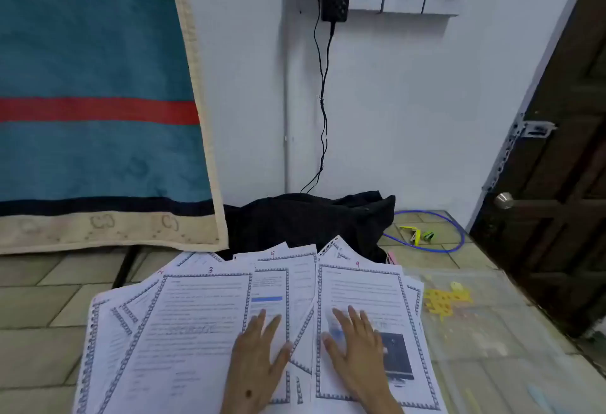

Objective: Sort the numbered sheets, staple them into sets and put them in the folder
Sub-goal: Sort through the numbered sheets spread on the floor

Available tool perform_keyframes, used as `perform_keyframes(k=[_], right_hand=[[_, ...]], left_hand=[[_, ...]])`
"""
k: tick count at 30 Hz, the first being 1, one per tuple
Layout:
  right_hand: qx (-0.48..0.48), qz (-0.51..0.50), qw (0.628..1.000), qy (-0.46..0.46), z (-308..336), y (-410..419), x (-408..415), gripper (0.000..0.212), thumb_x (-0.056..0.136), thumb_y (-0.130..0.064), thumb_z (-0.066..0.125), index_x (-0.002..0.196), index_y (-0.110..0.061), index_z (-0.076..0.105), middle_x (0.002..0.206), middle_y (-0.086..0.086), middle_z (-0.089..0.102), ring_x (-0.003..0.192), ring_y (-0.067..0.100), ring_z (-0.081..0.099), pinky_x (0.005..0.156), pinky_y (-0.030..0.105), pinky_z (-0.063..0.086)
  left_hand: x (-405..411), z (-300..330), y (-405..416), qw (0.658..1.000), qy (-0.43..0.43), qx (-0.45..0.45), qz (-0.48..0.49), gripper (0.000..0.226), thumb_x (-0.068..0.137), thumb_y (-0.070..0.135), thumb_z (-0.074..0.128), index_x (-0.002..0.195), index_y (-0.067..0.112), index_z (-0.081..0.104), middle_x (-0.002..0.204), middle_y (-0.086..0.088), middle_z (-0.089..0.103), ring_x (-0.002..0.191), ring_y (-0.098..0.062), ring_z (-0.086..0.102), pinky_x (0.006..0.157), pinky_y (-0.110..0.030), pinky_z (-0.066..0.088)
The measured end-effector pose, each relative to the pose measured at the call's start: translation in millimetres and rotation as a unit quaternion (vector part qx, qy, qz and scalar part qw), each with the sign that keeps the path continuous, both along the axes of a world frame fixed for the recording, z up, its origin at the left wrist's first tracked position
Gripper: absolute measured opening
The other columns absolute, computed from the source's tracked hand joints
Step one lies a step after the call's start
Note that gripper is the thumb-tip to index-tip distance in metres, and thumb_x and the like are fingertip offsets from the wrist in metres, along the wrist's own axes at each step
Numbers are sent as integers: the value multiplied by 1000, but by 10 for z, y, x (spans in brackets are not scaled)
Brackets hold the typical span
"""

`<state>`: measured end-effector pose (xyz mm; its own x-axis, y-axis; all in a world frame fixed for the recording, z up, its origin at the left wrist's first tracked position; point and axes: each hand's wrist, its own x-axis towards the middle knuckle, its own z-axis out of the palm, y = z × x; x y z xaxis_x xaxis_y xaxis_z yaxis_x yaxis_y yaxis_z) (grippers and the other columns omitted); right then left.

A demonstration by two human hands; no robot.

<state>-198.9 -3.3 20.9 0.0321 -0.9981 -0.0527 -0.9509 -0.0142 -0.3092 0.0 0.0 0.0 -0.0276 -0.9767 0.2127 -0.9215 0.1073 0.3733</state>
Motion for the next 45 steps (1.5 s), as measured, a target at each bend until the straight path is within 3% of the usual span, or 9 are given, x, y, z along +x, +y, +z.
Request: perform_keyframes(k=[4, 10, 15, 22, 28, 31, 34, 39, 45], right_hand=[[27, 22, 999, 15, -602, -30, 141, 62, 90, -66, 9, 112, -42, 62, 118, -5, 68, 117, 21, 48, 114, 41, -1], [28, 53, 998, 35, -451, -3, 323, 54, 90, -64, 10, 118, -47, 53, 129, -10, 60, 145, 24, 8, 114, 37, -12], [-44, -15, 976, -210, -201, -62, 121, 42, 76, -47, 42, 104, -79, 40, 133, -4, 52, 129, 13, 44, 106, 9, 27], [65, -344, 915, -198, 116, -334, -793, 62, 88, -30, 57, 141, -13, 30, 143, 14, 31, 132, 33, 27, 105, 44, 32], [-18, -245, 964, -101, 87, -366, -684, 61, 90, -42, 50, 144, -23, 30, 151, 7, 26, 138, 29, 23, 108, 44, 26], [7, -44, 997, -63, -33, -259, -333, 92, 69, -86, 4, 147, -40, 16, 160, -4, 4, 147, 23, 2, 115, 47, 7], [78, -1, 997, 7, -151, -196, -142, 123, 36, -91, -28, 146, -47, 7, 159, -10, -7, 147, 19, -8, 116, 47, -5], [38, 22, 999, -20, 11, -350, 49, 49, 85, -39, 46, 132, -27, 43, 149, 5, 27, 137, 27, 24, 107, 38, 28], [42, 113, 972, -201, 205, -540, 851, 31, 92, -15, 55, 123, -14, 59, 121, 6, 58, 102, 16, 53, 84, 17, 36]], left_hand=[[-46, -570, -29, 999, 27, 26, -24, 54, 90, 63, 11, 120, 36, 46, 154, 24, -11, 142, 5, -6, 115, -24, -2], [-16, -442, -49, 999, 21, 41, -14, 64, 93, 61, 9, 107, 38, 67, 119, 9, 66, 139, 11, -11, 112, -16, -6], [10, -468, -109, 996, 79, -44, -28, 51, 89, 66, 11, 137, 51, 22, 149, 39, -3, 137, 15, -8, 111, -11, -4], [4, -499, -191, 992, 36, -93, -81, 47, 92, 43, 18, 137, 43, 29, 152, 31, -4, 139, 12, -4, 112, -22, 11], [-251, -455, -178, 999, 22, 23, -28, 50, 91, 56, 5, 123, 41, 40, 144, 5, 27, 134, -10, 30, 110, -41, 27], [-260, -512, -146, 996, 36, 71, -25, 51, 87, 67, 12, 117, 48, 48, 138, 3, 51, 141, -2, 19, 115, -31, 12], [-92, -304, -144, 996, 5, 73, 43, 59, 86, 70, 11, 116, 47, 57, 131, 2, 56, 116, -17, 59, 90, -39, 49], [588, 61, -171, 968, 95, 47, 225, 52, 95, 46, 37, 142, 24, 37, 156, -7, 17, 143, -27, 16, 115, -43, 19], [1326, 255, -308, 927, 129, 78, 344, 60, 90, 45, 52, 139, 14, 39, 151, -12, 27, 138, -31, 24, 108, -46, 29]])
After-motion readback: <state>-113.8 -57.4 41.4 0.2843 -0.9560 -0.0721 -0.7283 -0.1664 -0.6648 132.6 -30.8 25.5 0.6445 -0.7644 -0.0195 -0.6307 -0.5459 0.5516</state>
